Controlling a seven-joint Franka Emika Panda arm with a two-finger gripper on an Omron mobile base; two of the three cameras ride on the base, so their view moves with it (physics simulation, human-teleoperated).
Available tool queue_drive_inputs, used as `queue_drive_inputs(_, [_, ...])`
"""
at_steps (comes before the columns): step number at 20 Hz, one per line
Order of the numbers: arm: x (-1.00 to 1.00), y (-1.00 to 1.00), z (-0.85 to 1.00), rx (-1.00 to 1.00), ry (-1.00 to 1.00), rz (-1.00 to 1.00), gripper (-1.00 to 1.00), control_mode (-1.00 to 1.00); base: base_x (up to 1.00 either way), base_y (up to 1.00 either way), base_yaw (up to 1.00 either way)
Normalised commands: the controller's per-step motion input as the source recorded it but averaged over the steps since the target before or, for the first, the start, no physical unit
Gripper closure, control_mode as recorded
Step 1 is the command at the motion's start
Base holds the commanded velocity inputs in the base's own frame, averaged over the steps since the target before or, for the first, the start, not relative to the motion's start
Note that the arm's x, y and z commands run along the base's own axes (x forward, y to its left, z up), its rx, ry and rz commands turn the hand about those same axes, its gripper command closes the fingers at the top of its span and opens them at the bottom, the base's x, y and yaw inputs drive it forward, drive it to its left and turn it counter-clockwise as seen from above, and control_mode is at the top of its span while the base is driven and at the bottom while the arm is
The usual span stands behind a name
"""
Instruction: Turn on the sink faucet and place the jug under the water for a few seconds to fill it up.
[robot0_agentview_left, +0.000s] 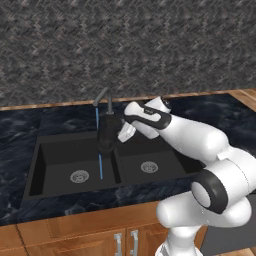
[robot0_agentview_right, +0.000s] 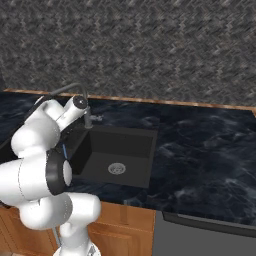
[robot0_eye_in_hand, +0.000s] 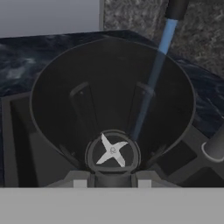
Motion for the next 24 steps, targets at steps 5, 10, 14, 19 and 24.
queue_drive_inputs(5, [0.24,0.23,-0.07,-0.03,0.00,0.00,1.00,-1.00,0.00,0.00,0.00])
queue_drive_inputs(10, [0.28,0.05,-0.01,-0.03,0.00,-0.01,1.00,-1.00,0.00,0.00,0.00])
queue_drive_inputs(14, [0.23,0.04,-0.09,-0.03,0.00,-0.01,1.00,-1.00,0.00,0.00,0.00])
queue_drive_inputs(19, [0.09,0.08,-0.29,-0.04,0.00,-0.01,1.00,-1.00,0.00,0.00,0.00])
queue_drive_inputs(24, [0.13,0.14,-0.16,-0.02,0.00,-0.01,1.00,-1.00,0.00,0.00,0.00])
